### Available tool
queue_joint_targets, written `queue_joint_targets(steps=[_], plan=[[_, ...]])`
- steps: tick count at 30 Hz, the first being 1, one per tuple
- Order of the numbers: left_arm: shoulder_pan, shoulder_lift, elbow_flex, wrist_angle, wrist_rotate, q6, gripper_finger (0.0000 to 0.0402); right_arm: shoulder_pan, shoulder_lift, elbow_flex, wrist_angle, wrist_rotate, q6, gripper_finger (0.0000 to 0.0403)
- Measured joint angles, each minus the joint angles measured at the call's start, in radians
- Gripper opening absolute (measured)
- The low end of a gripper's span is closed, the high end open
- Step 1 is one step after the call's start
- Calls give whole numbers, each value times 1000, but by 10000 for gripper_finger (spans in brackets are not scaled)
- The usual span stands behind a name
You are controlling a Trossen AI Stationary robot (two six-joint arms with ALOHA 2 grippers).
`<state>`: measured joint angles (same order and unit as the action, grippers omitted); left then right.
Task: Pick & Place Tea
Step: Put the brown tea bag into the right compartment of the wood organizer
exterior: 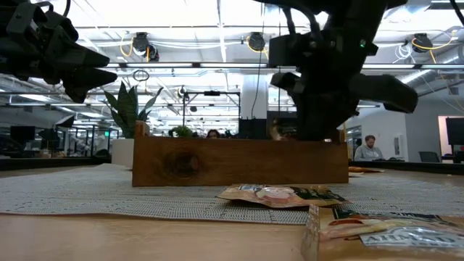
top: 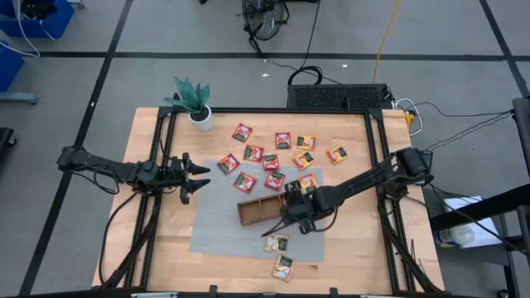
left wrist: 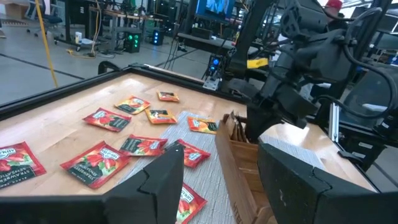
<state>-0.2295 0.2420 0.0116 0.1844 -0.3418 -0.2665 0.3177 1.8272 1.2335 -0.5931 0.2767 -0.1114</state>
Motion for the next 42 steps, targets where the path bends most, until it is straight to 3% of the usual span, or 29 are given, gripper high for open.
queue_joint_targets(steps=[14, 28, 42], plan=[[0, 0, 0, 0, 0, 0, 205, -18, 3, -5, -13, -120, 21, 0], [0, 0, 0, 0, 0, 0, 205, 9, 6, -61, 48, 64, 136, 0], [0, 0, 0, 0, 0, 0, 205, 44, -1, -62, 66, 111, 153, 0]])
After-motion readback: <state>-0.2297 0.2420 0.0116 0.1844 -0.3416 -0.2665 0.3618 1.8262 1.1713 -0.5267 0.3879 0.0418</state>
